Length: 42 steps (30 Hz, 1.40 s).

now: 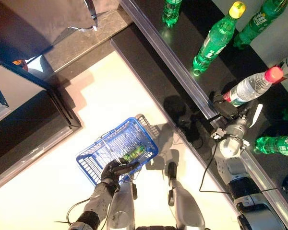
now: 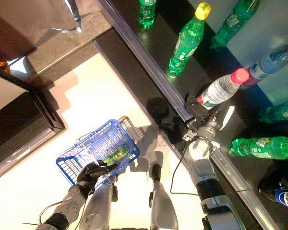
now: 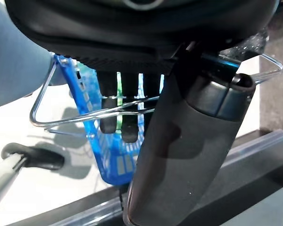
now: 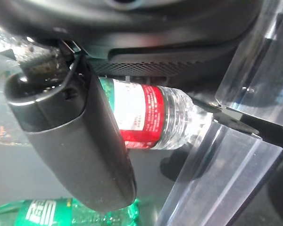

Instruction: Pick up the drink and place into the basket.

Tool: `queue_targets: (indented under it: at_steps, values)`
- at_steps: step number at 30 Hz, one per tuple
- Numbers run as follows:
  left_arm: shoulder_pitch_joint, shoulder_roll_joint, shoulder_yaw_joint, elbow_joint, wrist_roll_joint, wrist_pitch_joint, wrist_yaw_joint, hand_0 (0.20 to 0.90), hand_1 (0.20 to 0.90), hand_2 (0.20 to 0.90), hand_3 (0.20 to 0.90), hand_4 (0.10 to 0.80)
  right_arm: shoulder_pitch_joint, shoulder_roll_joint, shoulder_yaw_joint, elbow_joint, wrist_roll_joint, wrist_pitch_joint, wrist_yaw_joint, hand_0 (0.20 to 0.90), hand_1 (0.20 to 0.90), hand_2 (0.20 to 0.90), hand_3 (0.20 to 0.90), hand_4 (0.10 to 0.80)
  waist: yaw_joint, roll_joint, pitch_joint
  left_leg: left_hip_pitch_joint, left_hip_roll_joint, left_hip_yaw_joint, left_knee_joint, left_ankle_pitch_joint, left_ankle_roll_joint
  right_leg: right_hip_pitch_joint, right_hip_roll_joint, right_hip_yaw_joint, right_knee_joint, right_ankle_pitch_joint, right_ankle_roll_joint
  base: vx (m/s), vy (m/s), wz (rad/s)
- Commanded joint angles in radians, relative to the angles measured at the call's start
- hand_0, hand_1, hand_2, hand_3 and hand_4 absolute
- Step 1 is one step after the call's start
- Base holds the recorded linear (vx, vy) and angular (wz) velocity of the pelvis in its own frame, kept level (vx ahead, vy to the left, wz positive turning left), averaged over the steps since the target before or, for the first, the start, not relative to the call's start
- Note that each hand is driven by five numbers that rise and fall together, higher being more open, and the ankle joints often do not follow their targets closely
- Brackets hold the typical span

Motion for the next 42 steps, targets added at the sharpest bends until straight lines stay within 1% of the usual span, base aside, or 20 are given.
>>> queue_targets:
  at_steps: [1,2,3,4,9,13,14,17,19,21,23,27,33,35,39,41,42]
  values:
    - [0.062,0.017,-0.032,-0.076,-0.004,-0.055,-0.019,0.300,0.300,0.300,0.200,0.100,-0.114,-0.116,-0.089,-0.040,0.036,-0.089,0.003,0.596,0.596,0.596,0.546,0.446,0.008,0.009,-0.005,-0.084,-0.037,-0.020,0.258,-0.155,0.038,-0.102,-0.024,-0.040,0.165,-0.018,-0.054,0.000,0.000,0.00]
    - [0.062,0.017,-0.035,-0.078,-0.005,-0.057,-0.018,0.300,0.300,0.300,0.200,0.100,-0.120,-0.120,-0.089,-0.033,0.036,-0.088,0.000,0.545,0.545,0.545,0.485,0.385,0.008,0.011,-0.005,-0.089,-0.038,-0.019,0.263,-0.156,0.039,-0.107,-0.023,-0.041,0.172,-0.020,-0.056,0.000,0.000,0.00]
    - [0.062,0.017,-0.040,-0.081,-0.007,-0.061,-0.016,0.300,0.300,0.300,0.200,0.100,-0.129,-0.126,-0.090,-0.025,0.036,-0.087,-0.006,0.415,0.415,0.415,0.335,0.235,0.008,0.014,-0.005,-0.097,-0.039,-0.019,0.271,-0.157,0.039,-0.116,-0.022,-0.043,0.181,-0.023,-0.058,0.000,0.000,0.00]
    - [0.063,0.018,-0.042,-0.087,-0.012,-0.064,-0.017,0.300,0.300,0.300,0.200,0.100,-0.141,-0.136,-0.094,-0.015,0.039,-0.086,-0.008,0.300,0.300,0.300,0.200,0.100,0.008,0.018,-0.005,-0.105,-0.041,-0.019,0.280,-0.159,0.039,-0.124,-0.022,-0.044,0.189,-0.027,-0.061,0.002,0.024,0.03]
    - [0.069,0.022,-0.062,-0.131,-0.041,-0.081,-0.021,0.300,0.300,0.300,0.200,0.100,-0.179,-0.177,-0.101,0.015,0.032,-0.104,-0.018,0.300,0.300,0.300,0.200,0.100,0.006,0.034,-0.005,-0.155,-0.047,-0.013,0.347,-0.183,0.040,-0.176,-0.015,-0.052,0.255,-0.057,-0.079,-0.017,0.035,0.06]
    - [0.078,0.027,-0.068,-0.165,-0.048,-0.086,-0.017,0.300,0.300,0.300,0.200,0.100,-0.192,-0.193,-0.102,-0.004,0.020,-0.112,-0.031,0.300,0.300,0.300,0.200,0.100,0.006,0.038,-0.005,-0.223,-0.046,-0.014,0.473,-0.196,0.046,-0.233,-0.002,-0.067,0.371,-0.107,-0.105,-0.039,0.019,0.04]
    - [0.083,0.029,-0.068,-0.177,-0.046,-0.079,-0.012,0.300,0.300,0.300,0.200,0.100,-0.188,-0.192,-0.108,-0.012,0.010,-0.105,-0.033,0.300,0.300,0.300,0.200,0.100,0.006,0.038,-0.005,-0.245,-0.045,-0.018,0.523,-0.204,0.048,-0.247,0.000,-0.070,0.417,-0.126,-0.113,-0.002,0.005,0.04]
    - [0.104,0.027,-0.057,-0.183,-0.042,-0.060,-0.010,0.300,0.300,0.300,0.200,0.100,-0.155,-0.180,-0.124,-0.030,-0.004,-0.088,-0.021,0.300,0.300,0.300,0.200,0.100,0.006,0.035,-0.005,-0.272,-0.046,-0.038,0.614,-0.217,0.052,-0.258,0.003,-0.072,0.497,-0.161,-0.126,0.086,-0.011,0.09]
    - [0.118,0.029,-0.051,-0.190,-0.040,-0.052,-0.017,0.300,0.300,0.300,0.200,0.100,-0.128,-0.179,-0.135,-0.044,-0.005,-0.079,-0.008,0.300,0.300,0.300,0.200,0.100,0.005,0.034,-0.005,-0.281,-0.046,-0.050,0.649,-0.214,0.050,-0.257,0.003,-0.071,0.518,-0.170,-0.130,0.112,-0.021,0.04]
    - [0.134,0.030,-0.046,-0.204,-0.046,-0.063,-0.031,0.300,0.300,0.300,0.200,0.100,-0.097,-0.178,-0.145,-0.056,-0.009,-0.078,0.013,0.300,0.300,0.300,0.200,0.100,0.003,0.034,-0.005,-0.288,-0.048,-0.058,0.667,-0.210,0.051,-0.258,0.003,-0.070,0.533,-0.175,-0.134,0.093,-0.013,-0.01]
    - [0.148,0.038,-0.043,-0.224,-0.057,-0.089,-0.045,0.300,0.300,0.300,0.200,0.100,-0.071,-0.179,-0.150,-0.069,-0.012,-0.077,0.031,0.300,0.300,0.300,0.200,0.100,-0.001,0.038,-0.005,-0.291,-0.048,-0.064,0.669,-0.193,0.049,-0.262,0.005,-0.065,0.542,-0.175,-0.137,0.073,0.010,-0.03]
    - [0.155,0.045,-0.045,-0.278,-0.069,-0.110,-0.030,0.300,0.300,0.300,0.200,0.100,-0.033,-0.164,-0.144,-0.087,-0.034,-0.077,0.051,0.300,0.300,0.300,0.200,0.100,-0.010,0.048,-0.005,-0.291,-0.047,-0.066,0.660,-0.143,0.040,-0.256,0.009,-0.049,0.534,-0.168,-0.140,0.054,0.031,-0.02]
    - [0.170,0.044,-0.025,-0.302,-0.082,-0.112,-0.042,0.300,0.300,0.300,0.200,0.100,-0.025,-0.159,-0.133,-0.129,-0.067,-0.060,0.071,0.300,0.300,0.300,0.200,0.100,-0.015,0.052,-0.005,-0.285,-0.049,-0.064,0.656,-0.092,0.033,-0.235,0.015,-0.039,0.517,-0.160,-0.147,0.038,0.027,-0.01]
    - [0.193,0.047,-0.017,-0.344,-0.087,-0.117,-0.040,0.300,0.300,0.300,0.200,0.100,-0.006,-0.164,-0.120,-0.220,-0.124,-0.049,0.079,0.300,0.300,0.300,0.200,0.100,-0.017,0.052,-0.005,-0.283,-0.050,-0.064,0.659,-0.075,0.032,-0.226,0.017,-0.036,0.511,-0.156,-0.149,0.045,0.040,-0.02]
    - [0.213,0.056,0.004,-0.419,-0.097,-0.118,-0.027,0.300,0.300,0.300,0.200,0.100,0.045,-0.136,-0.088,-0.383,-0.214,-0.085,0.110,0.300,0.300,0.300,0.200,0.100,-0.027,0.045,-0.005,-0.279,-0.050,-0.064,0.669,-0.053,0.030,-0.203,0.022,-0.023,0.505,-0.147,-0.149,0.060,0.032,-0.01]
    - [0.219,0.064,0.015,-0.474,-0.101,-0.104,-0.026,0.300,0.300,0.300,0.200,0.100,0.058,-0.130,-0.064,-0.466,-0.210,-0.107,0.188,0.300,0.300,0.300,0.200,0.100,-0.029,0.038,-0.005,-0.270,-0.047,-0.064,0.676,-0.038,0.028,-0.177,0.022,-0.019,0.495,-0.142,-0.148,0.096,0.020,0.00]
    - [0.221,0.073,0.018,-0.506,-0.109,-0.088,-0.019,0.300,0.300,0.300,0.200,0.100,0.062,-0.132,-0.053,-0.510,-0.192,-0.101,0.235,0.300,0.300,0.300,0.200,0.100,-0.029,0.035,-0.005,-0.260,-0.046,-0.063,0.677,-0.032,0.027,-0.160,0.021,-0.017,0.489,-0.138,-0.146,0.118,0.027,0.00]
